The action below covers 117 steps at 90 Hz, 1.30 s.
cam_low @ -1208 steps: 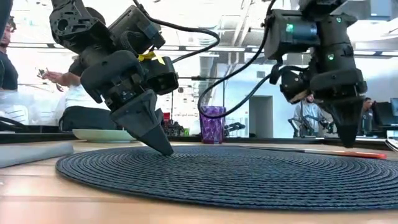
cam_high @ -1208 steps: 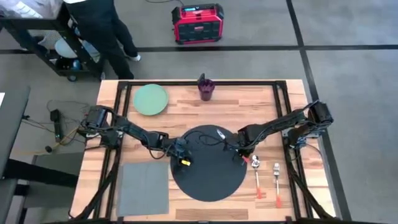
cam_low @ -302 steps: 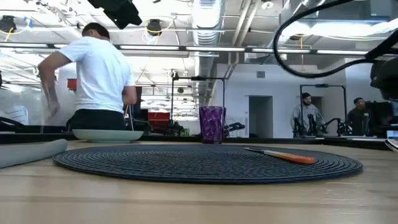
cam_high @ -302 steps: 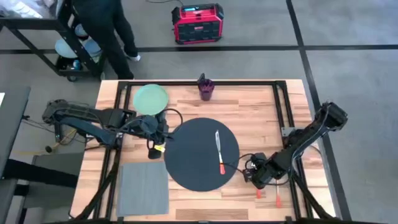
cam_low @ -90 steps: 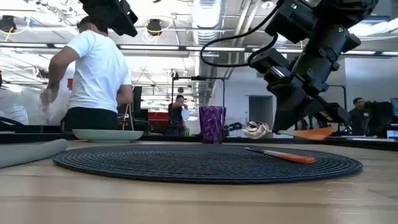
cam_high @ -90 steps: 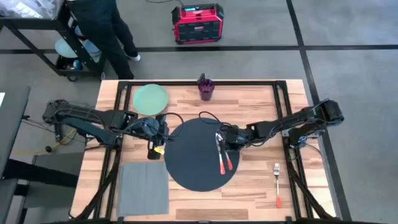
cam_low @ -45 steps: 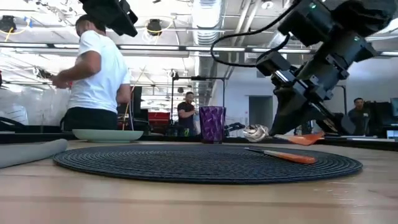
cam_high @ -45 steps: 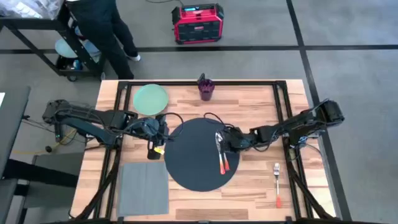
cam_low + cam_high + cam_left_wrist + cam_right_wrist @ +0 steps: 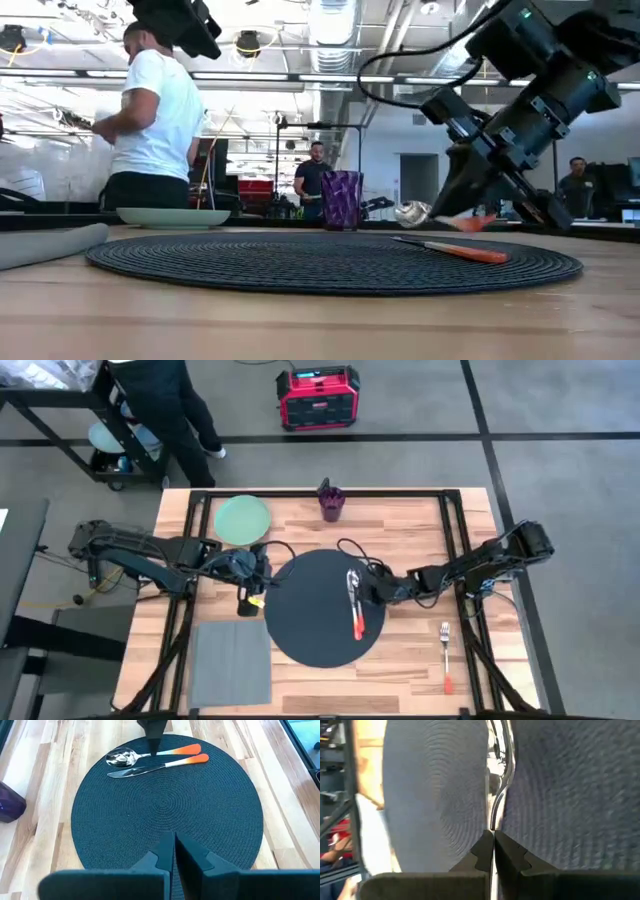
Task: Set table place
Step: Put the orange spoon next to the table knife on the table mat, then fold the table napkin
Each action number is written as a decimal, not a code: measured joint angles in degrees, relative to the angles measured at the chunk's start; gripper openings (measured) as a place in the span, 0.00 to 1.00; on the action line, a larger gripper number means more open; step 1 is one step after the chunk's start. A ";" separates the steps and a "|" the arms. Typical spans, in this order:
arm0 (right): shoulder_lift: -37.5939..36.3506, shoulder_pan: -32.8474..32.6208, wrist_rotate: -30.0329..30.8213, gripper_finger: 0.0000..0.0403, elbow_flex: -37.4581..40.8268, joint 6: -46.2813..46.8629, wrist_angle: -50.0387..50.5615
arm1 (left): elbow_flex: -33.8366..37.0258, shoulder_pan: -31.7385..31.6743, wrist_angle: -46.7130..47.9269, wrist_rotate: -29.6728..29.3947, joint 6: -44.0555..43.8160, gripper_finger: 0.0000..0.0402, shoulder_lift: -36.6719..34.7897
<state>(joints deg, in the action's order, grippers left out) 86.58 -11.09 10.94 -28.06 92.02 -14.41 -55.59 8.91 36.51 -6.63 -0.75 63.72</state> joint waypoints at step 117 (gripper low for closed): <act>-4.65 2.97 -1.98 0.32 4.99 -2.56 2.67 | 0.00 0.00 -3.20 0.00 -0.02 0.00 0.00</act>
<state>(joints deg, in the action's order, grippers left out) 81.94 -8.12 8.96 -23.07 89.46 -11.75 -55.59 8.91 33.31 -6.63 -0.78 63.72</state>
